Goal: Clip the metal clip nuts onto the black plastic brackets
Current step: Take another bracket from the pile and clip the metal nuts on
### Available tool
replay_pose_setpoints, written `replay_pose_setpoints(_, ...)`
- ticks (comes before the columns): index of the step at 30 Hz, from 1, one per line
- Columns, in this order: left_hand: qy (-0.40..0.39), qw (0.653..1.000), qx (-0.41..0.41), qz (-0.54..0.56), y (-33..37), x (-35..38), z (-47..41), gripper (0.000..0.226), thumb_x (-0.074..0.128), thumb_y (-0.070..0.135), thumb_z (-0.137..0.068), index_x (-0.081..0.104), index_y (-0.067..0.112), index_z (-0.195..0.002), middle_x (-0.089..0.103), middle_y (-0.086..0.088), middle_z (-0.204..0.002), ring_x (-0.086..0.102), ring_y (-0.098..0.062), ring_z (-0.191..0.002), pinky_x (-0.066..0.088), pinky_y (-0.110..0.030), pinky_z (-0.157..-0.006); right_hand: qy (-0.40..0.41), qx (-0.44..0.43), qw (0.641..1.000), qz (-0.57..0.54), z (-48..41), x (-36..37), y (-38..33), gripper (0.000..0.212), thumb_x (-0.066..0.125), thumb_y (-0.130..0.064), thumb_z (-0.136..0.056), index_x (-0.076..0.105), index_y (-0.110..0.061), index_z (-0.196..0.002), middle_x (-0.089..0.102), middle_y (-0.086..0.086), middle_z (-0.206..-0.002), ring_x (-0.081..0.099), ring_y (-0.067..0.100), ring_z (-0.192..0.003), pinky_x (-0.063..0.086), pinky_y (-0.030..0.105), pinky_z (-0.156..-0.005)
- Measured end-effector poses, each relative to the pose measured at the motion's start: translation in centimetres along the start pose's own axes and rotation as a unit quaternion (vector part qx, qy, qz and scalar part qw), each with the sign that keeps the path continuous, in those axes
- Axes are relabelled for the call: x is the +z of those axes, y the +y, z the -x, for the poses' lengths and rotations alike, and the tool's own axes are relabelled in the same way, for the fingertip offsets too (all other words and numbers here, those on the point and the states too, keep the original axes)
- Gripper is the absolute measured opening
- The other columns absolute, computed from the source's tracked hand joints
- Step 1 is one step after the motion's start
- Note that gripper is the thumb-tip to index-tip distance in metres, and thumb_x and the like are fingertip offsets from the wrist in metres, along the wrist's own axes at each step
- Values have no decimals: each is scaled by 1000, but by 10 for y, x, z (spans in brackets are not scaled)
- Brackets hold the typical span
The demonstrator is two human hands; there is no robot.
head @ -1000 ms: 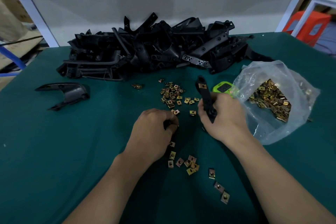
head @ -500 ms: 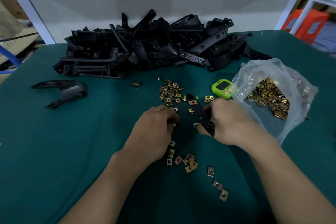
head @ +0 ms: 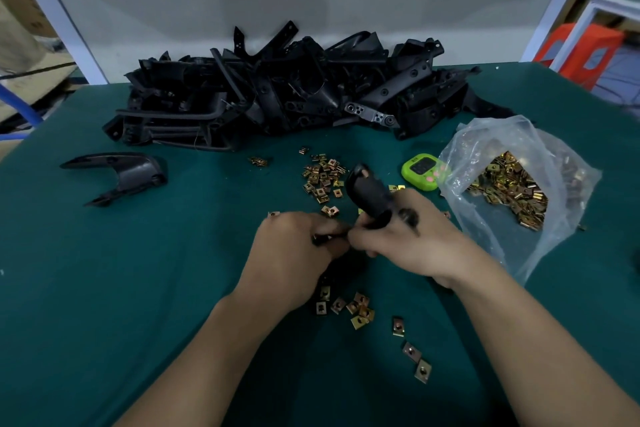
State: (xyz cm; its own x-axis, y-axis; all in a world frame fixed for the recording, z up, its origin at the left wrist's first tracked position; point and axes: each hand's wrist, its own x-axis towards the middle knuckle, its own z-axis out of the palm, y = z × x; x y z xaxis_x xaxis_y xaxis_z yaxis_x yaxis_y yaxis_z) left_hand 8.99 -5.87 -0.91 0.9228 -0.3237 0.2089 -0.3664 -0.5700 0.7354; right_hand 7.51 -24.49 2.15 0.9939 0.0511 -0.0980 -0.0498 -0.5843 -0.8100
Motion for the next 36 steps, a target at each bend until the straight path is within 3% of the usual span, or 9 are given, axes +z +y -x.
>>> replay_pose_setpoints(3, 20, 984, -64, 165, 4, -7, -3, 27, 82, 17, -86, 81, 44, -81, 77, 22, -82, 70, 5, -78, 48, -5, -69, 17, 22, 995, -96, -1, 0, 1, 19, 73, -25, -85, 68, -15, -69, 61, -1, -58, 46, 8, -48, 35, 25, -49)
replay_pose_setpoints(6, 14, 942, -112, 316, 7, -7, -4, 20, 73, 12, -93, 83, 29, -88, 80, 0, -83, 70, -7, -73, 54, -14, -71, 149, 1, 989, 17, -6, -1, 7, 24, 76, -30, -82, 65, -14, -68, 60, -4, -57, 54, 16, -53, 39, 27, -50)
replay_pose_setpoints(9, -31, 906, -126, 404, 7, -7, -3, 23, 66, 9, -96, 84, 24, -94, 80, -8, -89, 70, -12, -76, 55, -18, -75, 172, -35, 982, 75, -5, 2, 4, 25, 79, -36, -80, 66, -23, -64, 60, -4, -58, 58, 16, -59, 36, 18, -47)
replay_pose_setpoints(16, -35, 886, -121, 446, 3, -7, -3, 20, 82, 11, -80, 84, 21, -97, 80, -9, -95, 71, -11, -87, 54, -17, -82, 189, -25, 972, 138, -9, 7, 12, 37, 78, -18, -79, 51, -32, -57, 57, -4, -59, 61, 35, -67, 41, 32, -56)
replay_pose_setpoints(23, -20, 890, -121, 440, 4, -9, -2, 30, 78, -1, -76, 85, 24, -92, 77, -1, -82, 70, -7, -79, 52, -14, -75, 172, -38, 973, 152, -11, 12, 17, 32, 72, -22, -78, 52, -35, -57, 45, -6, -53, 42, 23, -58, 39, 33, -52)
replay_pose_setpoints(27, -26, 895, -133, 426, 6, -10, -1, 30, 74, -1, -86, 84, 25, -95, 77, 1, -84, 68, -4, -81, 51, -12, -77, 175, -37, 969, 170, -11, 12, 17, 15, 72, -23, -80, 60, -28, -71, 55, -3, -61, 56, 33, -66, 53, 41, -59)
replay_pose_setpoints(30, -10, 891, -141, 430, 8, -9, -1, 12, 77, 28, -85, 84, 27, -94, 77, 3, -90, 68, -6, -89, 50, -21, -88, 179, -36, 965, 187, -10, 13, 16, 8, 74, -29, -81, 66, -26, -81, 65, 0, -69, 63, 36, -73, 55, 42, -64)
replay_pose_setpoints(32, -6, 886, -141, 442, 10, -10, -2, 20, 71, 41, -81, 83, 25, -87, 74, 1, -83, 66, -9, -83, 52, -23, -85, 179, -34, 961, 206, -9, 15, 13, 12, 74, -32, -82, 71, -26, -92, 71, 2, -80, 66, 36, -81, 56, 40, -67)
replay_pose_setpoints(36, -10, 867, -157, 473, 11, -9, -3, 24, 62, 17, -100, 77, 15, -82, 76, -14, -87, 73, -21, -77, 58, -24, -73, 167, -22, 957, 236, -9, 17, 9, 27, 67, -21, -77, 73, -26, -102, 71, 8, -89, 65, 41, -88, 44, 35, -64)
